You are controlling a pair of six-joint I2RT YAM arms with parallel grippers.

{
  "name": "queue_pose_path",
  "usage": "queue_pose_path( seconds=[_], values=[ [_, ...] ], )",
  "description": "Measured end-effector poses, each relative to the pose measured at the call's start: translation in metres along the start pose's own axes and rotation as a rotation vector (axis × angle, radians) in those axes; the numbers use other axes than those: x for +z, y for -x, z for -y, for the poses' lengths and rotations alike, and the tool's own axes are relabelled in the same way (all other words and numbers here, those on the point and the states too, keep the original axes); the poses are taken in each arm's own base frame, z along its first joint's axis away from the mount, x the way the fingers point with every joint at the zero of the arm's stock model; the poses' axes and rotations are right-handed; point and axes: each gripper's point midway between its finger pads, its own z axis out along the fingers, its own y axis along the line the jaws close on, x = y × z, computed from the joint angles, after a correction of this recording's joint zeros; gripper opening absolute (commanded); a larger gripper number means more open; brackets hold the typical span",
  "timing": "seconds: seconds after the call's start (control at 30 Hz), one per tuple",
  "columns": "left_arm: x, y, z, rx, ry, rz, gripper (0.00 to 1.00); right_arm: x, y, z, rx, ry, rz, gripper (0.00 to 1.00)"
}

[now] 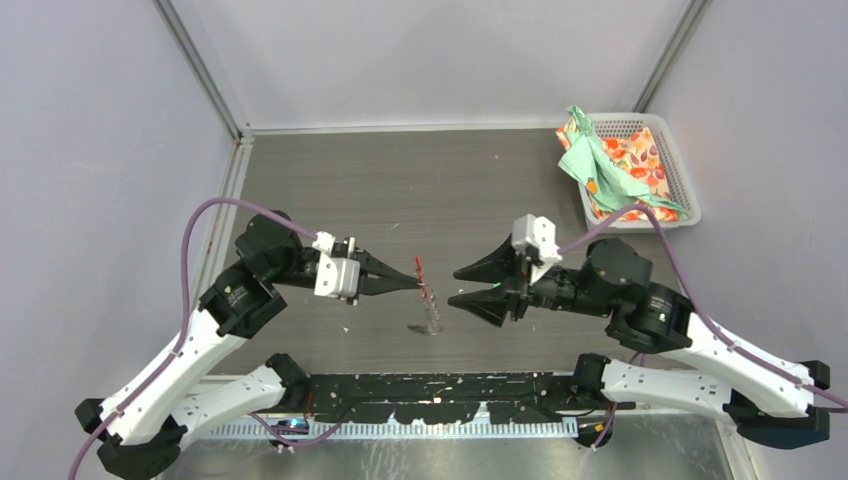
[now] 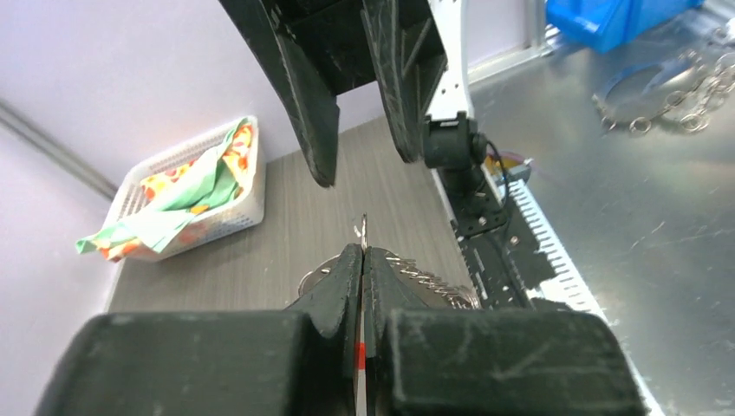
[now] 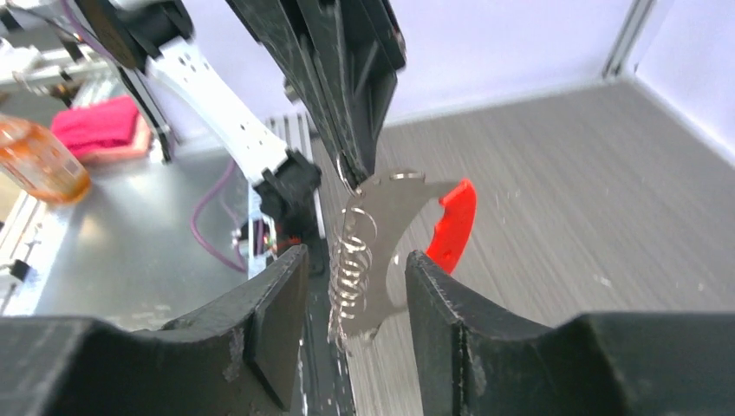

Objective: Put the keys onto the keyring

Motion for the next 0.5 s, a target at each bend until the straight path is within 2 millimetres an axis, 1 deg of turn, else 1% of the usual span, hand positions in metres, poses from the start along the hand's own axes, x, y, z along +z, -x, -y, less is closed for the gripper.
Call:
queue_pose_path(
  seconds=[0.1,0.2,0.27,0.33,0.5],
  values=[
    [0.003,0.015,0.001,-0.021,-0.023,0.047,0.00,-0.006,0.025,-0.007,-0.024,0.029,0.098,0.48],
    [0.007,0.025,0.004,-0.027,-0.056,0.084,0.00,-0.009,0.039,-0.014,-0.040,0.064,0.153,0.43],
    [0.010,0.027,0.006,-0.023,-0.077,0.100,0.00,-0.008,0.042,-0.020,-0.046,0.095,0.161,0.38],
    [0.013,0.028,0.007,-0.003,-0.099,0.110,0.00,-0.006,0.041,-0.023,-0.048,0.118,0.156,0.36],
    [0.014,0.031,0.010,0.112,-0.145,0.137,0.00,-0.002,0.041,-0.029,-0.060,0.159,0.138,0.39]
  ],
)
